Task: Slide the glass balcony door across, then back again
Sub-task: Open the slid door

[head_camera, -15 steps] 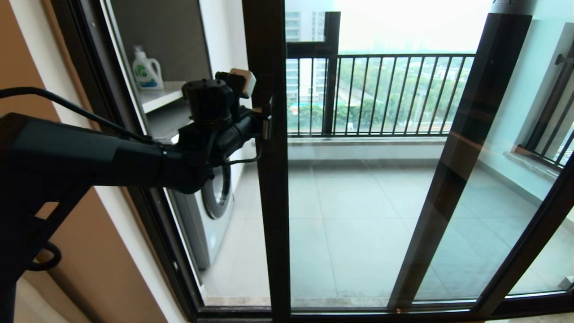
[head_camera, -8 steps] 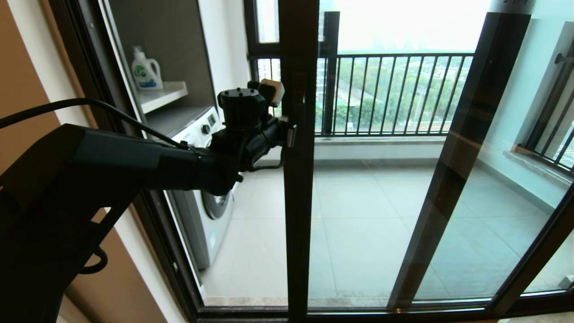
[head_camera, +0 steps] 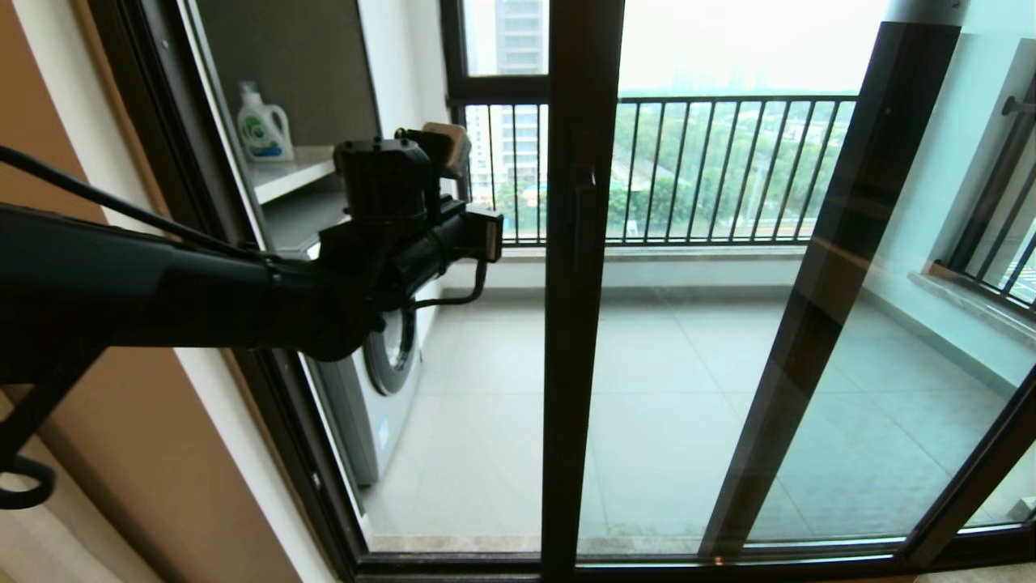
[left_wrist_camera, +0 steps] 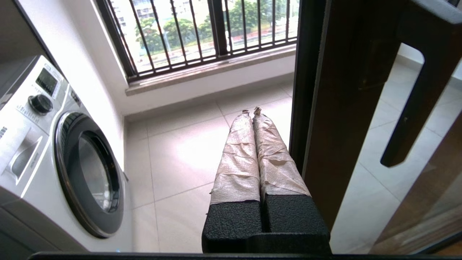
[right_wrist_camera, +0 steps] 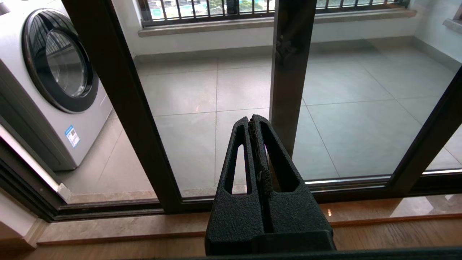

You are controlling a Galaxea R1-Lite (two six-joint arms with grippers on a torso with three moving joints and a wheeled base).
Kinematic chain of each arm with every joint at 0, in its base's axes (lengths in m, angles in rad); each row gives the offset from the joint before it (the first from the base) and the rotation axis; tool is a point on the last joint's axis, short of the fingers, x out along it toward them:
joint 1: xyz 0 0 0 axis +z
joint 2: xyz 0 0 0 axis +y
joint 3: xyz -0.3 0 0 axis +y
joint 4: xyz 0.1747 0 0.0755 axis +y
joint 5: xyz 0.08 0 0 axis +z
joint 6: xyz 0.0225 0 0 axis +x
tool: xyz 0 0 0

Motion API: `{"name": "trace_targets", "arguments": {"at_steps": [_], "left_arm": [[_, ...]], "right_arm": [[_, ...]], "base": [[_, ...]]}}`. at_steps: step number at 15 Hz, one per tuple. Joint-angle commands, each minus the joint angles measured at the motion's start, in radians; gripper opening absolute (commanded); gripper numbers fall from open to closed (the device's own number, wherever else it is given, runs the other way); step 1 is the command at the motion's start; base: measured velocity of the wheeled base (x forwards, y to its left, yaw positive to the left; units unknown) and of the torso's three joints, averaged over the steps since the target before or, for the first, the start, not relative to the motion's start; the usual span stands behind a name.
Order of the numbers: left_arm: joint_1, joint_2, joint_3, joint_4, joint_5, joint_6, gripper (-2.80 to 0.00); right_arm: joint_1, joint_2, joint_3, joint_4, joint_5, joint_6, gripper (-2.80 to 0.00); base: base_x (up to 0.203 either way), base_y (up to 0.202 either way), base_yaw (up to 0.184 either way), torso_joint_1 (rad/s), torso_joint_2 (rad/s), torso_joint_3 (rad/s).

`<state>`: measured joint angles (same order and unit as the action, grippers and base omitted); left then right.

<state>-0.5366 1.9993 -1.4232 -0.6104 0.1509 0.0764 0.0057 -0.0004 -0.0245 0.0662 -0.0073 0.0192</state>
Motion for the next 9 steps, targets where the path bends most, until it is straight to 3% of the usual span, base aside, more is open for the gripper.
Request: {"name": "trace_targets", "arguments": {"at_steps": [1,7,9], "left_arm": [[0.022,-0.22,0.165,-0.004,-0.002,-0.027,-2.8],[0.122,-0.73,0.588,0.001,0.004,-0.068,-2.8],[0.177,-0.906,0.697,0.03,0.039,-0.07,-2.8]], "right_arm": [[0.0,0.0,0.0,0.001,0.0,0.001,-2.8],[0.0,0.0,0.0,0.001,0.0,0.001,-2.8],[0.0,0.0,0.0,0.001,0.0,0.001,-2.8]], "base": [[0.0,0.0,0.0,0.0,0.0,0.0],[0.0,0.0,0.0,0.0,0.0,0.0],[0.0,0.0,0.0,0.0,0.0,0.0]]}}
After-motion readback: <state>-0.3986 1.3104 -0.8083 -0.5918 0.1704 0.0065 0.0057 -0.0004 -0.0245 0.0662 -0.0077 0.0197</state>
